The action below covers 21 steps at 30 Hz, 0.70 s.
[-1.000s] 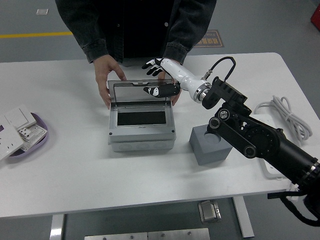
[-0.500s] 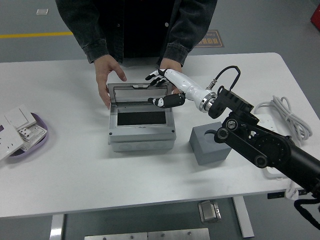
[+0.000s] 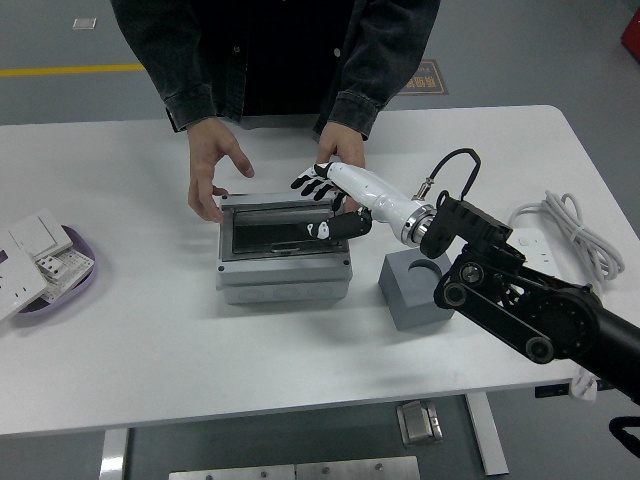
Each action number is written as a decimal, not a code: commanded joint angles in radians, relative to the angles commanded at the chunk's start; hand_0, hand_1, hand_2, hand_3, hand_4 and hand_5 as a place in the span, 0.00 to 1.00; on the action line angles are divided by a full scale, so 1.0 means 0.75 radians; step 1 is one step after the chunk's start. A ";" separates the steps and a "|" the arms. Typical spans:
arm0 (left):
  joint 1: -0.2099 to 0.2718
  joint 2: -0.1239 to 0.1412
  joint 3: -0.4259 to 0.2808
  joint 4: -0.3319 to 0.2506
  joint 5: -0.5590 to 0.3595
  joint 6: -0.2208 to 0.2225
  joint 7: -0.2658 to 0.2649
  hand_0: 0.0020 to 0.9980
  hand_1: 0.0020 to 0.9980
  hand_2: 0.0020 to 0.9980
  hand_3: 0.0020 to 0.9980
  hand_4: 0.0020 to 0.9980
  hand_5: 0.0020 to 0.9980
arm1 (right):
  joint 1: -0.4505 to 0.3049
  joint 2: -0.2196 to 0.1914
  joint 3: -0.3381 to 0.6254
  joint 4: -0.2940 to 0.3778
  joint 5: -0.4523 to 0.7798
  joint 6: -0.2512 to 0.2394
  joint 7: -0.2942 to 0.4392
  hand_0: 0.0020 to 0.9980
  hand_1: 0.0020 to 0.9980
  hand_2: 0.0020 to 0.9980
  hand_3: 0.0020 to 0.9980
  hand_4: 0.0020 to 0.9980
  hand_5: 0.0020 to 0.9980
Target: Pick up the cylinder from the cube,place it in the box,flap close box
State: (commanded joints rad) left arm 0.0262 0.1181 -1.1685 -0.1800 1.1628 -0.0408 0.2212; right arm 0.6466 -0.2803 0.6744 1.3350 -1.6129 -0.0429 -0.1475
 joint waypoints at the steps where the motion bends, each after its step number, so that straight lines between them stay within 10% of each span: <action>1: 0.001 0.000 0.001 0.000 -0.001 0.000 0.000 0.61 0.58 0.56 0.60 0.66 0.29 | -0.003 -0.001 0.001 0.005 0.004 0.007 -0.007 0.41 0.64 0.67 0.71 0.65 0.20; 10: 0.000 -0.005 -0.003 0.000 0.003 0.001 -0.001 0.61 0.58 0.56 0.60 0.66 0.29 | -0.063 -0.005 0.099 0.029 0.003 0.025 0.009 0.41 0.64 0.67 0.71 0.51 0.16; 21: 0.007 -0.011 -0.013 0.000 0.011 0.003 0.004 0.61 0.58 0.56 0.60 0.66 0.29 | -0.324 -0.055 0.515 0.148 -0.105 -0.046 0.136 0.43 0.63 0.66 0.70 0.50 0.20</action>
State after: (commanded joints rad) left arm 0.0316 0.1103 -1.1784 -0.1800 1.1714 -0.0382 0.2240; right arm 0.4034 -0.3214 1.0607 1.4458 -1.6919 -0.0775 -0.0453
